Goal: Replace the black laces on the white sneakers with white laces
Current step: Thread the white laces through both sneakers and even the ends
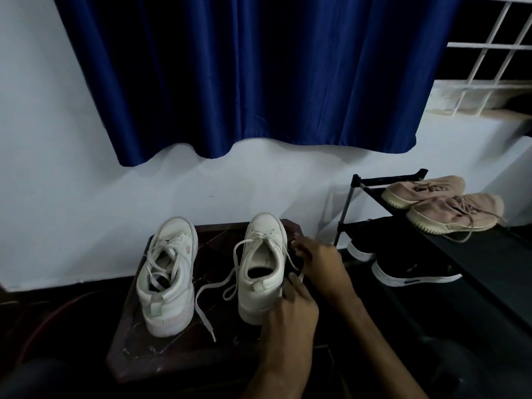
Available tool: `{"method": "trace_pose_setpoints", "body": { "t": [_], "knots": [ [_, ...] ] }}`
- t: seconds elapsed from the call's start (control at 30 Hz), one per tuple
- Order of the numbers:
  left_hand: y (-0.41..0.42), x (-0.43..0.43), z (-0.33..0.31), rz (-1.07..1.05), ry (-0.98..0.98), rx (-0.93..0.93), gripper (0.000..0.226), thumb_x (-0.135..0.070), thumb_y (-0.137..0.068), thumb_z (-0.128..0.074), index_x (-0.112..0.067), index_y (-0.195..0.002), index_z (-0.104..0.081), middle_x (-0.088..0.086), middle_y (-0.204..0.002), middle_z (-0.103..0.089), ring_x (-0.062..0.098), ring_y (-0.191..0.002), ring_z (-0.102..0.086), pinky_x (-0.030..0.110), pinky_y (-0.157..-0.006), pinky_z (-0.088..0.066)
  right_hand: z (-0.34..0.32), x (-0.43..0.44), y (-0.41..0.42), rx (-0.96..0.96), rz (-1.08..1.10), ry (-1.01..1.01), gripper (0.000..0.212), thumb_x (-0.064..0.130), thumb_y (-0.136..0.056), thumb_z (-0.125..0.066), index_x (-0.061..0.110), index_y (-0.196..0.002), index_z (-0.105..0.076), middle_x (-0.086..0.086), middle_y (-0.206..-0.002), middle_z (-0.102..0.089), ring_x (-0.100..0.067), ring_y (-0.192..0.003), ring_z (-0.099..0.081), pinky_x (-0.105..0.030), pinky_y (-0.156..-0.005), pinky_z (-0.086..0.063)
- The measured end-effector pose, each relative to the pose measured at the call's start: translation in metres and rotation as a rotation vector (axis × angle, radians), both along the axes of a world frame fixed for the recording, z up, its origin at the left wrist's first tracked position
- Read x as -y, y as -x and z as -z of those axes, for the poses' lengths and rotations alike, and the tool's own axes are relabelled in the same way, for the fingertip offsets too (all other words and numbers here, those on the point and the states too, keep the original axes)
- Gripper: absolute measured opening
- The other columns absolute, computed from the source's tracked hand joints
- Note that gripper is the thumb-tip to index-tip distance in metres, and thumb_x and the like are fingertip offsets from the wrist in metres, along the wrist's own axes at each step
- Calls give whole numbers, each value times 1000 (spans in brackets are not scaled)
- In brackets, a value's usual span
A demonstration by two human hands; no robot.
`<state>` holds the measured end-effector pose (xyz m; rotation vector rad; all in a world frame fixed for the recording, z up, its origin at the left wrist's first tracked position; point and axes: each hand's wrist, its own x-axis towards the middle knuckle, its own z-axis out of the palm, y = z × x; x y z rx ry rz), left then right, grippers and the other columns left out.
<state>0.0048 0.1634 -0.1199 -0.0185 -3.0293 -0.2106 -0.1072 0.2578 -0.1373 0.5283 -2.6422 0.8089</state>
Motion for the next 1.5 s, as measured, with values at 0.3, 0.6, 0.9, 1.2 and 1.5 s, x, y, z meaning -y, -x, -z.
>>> {"method": "trace_pose_setpoints", "body": {
  "t": [0.3,0.6,0.9,1.2,1.5],
  "knots": [
    [-31,81,-57,142,-268,-478,26,-5,-77,-77,-22,-93,-66,-1,-83,-67,25,-56,-66,32,-41,-50,13,11,-21,-126,48,52,16,6,-90,-61,10,-105,-65,-10,-104,-57,-32,-95,-53,-42,-79,-48],
    [-65,162,9,246,-252,41,41,7,-79,-63,-31,-93,-70,-20,-100,-58,-6,-86,-60,18,-76,-50,1,19,-32,-173,75,212,7,14,-96,-58,12,-100,-63,-2,-101,-58,-21,-94,-52,-40,-83,-46],
    [-68,146,12,218,-30,-124,44,-4,-49,-84,-28,-70,-54,-13,-74,-53,7,-60,-57,26,-45,-48,-54,40,-52,107,-82,406,18,42,-90,-65,25,-91,-62,9,-85,-64,-3,-76,-60,-16,-63,-45],
    [-5,119,-80,56,-744,-462,10,-20,-86,-72,-26,-93,-72,-20,-75,-65,-7,-72,-60,8,-64,-43,-59,36,-53,18,-27,104,12,36,-83,-69,24,-81,-68,8,-78,-68,-7,-66,-62,-9,-54,-36],
    [42,98,-71,163,-843,-149,4,-15,-83,-75,-19,-82,-76,-27,-52,-58,-12,-47,-49,5,-54,-32,-66,27,-50,185,-7,333,11,31,-85,-73,22,-77,-73,8,-61,-68,-1,-55,-60,-16,-52,-41]
  ]
}}
